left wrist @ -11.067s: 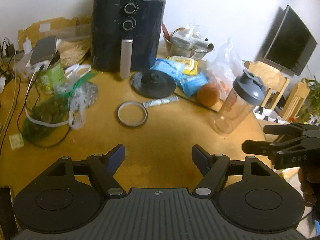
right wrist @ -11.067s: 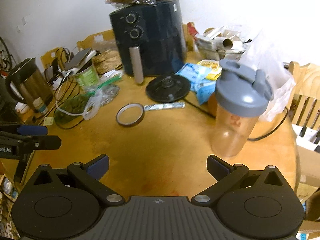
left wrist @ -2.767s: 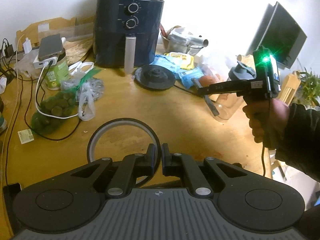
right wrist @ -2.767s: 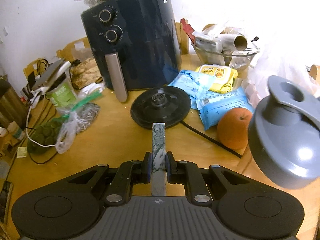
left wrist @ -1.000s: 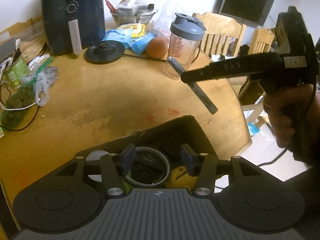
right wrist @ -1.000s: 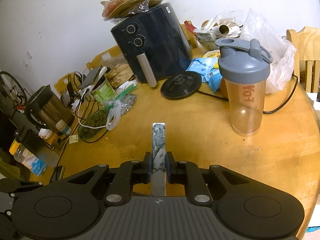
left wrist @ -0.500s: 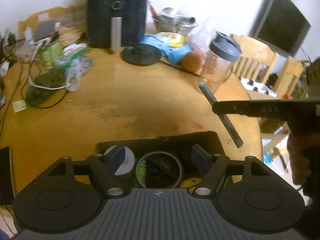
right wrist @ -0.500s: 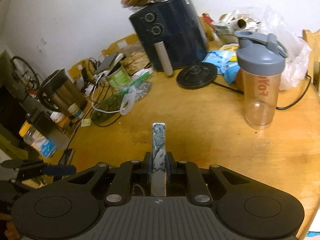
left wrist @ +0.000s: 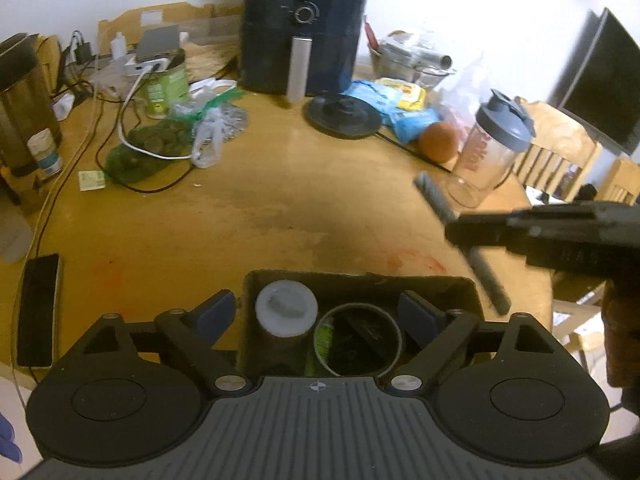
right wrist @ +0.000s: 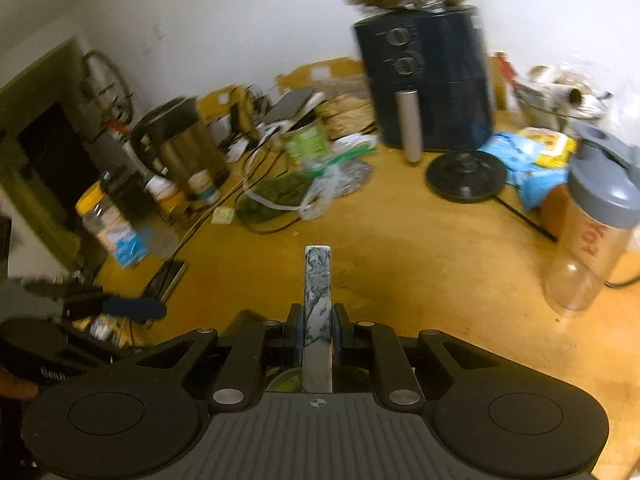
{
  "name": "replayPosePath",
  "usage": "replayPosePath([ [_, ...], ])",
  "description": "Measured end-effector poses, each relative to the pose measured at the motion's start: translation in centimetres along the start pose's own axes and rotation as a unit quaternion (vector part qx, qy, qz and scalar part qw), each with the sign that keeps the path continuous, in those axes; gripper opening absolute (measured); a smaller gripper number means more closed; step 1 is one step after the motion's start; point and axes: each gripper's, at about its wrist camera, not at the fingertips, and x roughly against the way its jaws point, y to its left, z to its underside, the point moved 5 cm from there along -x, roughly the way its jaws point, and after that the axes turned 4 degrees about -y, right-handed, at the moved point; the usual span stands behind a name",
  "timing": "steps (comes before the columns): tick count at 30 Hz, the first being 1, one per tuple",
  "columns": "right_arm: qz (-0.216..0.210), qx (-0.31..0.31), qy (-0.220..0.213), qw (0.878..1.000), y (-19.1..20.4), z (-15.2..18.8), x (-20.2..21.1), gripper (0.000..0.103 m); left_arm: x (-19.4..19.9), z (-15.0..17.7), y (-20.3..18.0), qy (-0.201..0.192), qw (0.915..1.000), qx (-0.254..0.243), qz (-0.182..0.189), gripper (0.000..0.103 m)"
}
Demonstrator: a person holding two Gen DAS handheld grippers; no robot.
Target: Organize objects
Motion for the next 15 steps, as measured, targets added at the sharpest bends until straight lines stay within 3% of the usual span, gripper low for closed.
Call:
replayPosePath([
  [2,-0.002,0.021,0.041,0.999,0.6,0.7,-1.3,0.032,0.2,-0.1,0.3,-0.005,1.0000,0.005,-0.004,0.097],
  [4,0.011,0.045,0.070,0.997,1.1,1.6,-2.2,0.091,0.3,-0.1,0.5,-0.011,0.9999,0.008,-0.011,0.099],
  [7,0.023,0.055,0.071,0.996,1.3,2.1,-2.4,0.103,0.4,-0.3,0.7,-0.010,0.9996,0.002,-0.028,0.103],
  [15,0.076,0.062,0.010,0.995,0.6,1.2,-0.5,0.103,0.3,-0.8,0.5,-0.007,0.9962,-0.037,-0.078,0.103],
])
